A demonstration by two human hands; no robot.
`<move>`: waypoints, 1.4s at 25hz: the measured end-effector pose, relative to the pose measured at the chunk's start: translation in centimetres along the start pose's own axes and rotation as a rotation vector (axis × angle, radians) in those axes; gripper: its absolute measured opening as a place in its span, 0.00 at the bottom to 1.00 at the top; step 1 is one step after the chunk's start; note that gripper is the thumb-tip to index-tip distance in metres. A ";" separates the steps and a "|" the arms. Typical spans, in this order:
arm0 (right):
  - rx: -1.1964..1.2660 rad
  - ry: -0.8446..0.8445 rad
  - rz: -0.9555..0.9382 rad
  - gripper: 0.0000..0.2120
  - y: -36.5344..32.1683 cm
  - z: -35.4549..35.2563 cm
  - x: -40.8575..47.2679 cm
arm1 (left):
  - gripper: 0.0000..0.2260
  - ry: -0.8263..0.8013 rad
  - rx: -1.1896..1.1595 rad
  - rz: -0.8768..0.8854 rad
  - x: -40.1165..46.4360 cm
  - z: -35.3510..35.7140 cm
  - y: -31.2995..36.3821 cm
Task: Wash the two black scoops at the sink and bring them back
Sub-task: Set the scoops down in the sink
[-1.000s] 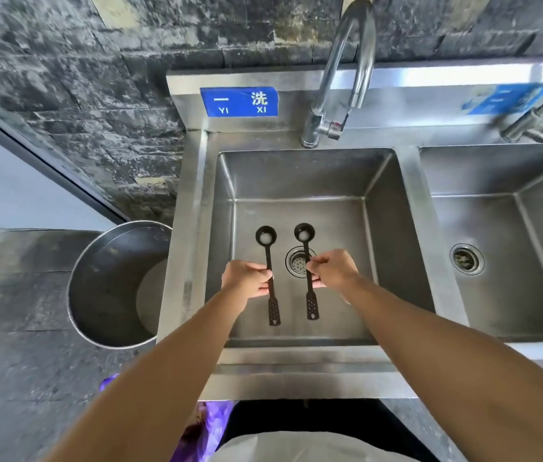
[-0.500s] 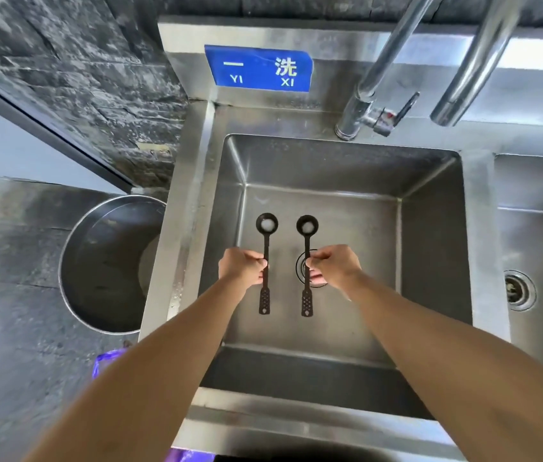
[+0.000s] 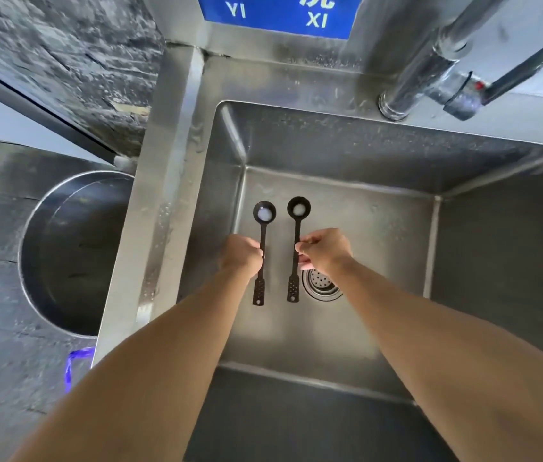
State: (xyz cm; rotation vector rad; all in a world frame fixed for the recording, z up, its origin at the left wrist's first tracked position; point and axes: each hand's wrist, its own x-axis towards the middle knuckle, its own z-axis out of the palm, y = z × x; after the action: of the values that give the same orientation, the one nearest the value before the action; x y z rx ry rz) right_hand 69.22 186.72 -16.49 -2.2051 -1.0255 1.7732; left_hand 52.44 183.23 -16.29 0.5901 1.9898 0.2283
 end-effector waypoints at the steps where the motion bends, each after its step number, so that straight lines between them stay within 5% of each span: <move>1: -0.009 0.005 0.002 0.12 -0.2 0.5 1.2 | 0.10 0.021 0.005 0.009 1.2 0.5 0.2; 17: 0.064 0.095 0.051 0.13 -0.8 5.0 11.0 | 0.11 0.290 0.138 0.083 11.0 3.2 3.2; 23: -0.014 0.100 0.039 0.06 -0.9 5.4 12.0 | 0.13 0.281 0.239 0.106 11.4 4.2 2.8; 27: -0.132 0.130 0.011 0.13 -0.9 5.7 12.3 | 0.08 0.318 0.284 0.145 11.6 4.4 2.8; 35: -0.340 0.163 -0.054 0.10 -1.5 6.0 11.1 | 0.09 0.352 0.487 0.226 11.3 4.1 2.3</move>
State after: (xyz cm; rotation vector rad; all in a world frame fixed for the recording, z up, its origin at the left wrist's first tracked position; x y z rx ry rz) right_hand 64.03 192.42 -26.63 -2.4347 -1.4197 1.4564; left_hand 52.52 190.41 -26.18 1.1545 2.3339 -0.0250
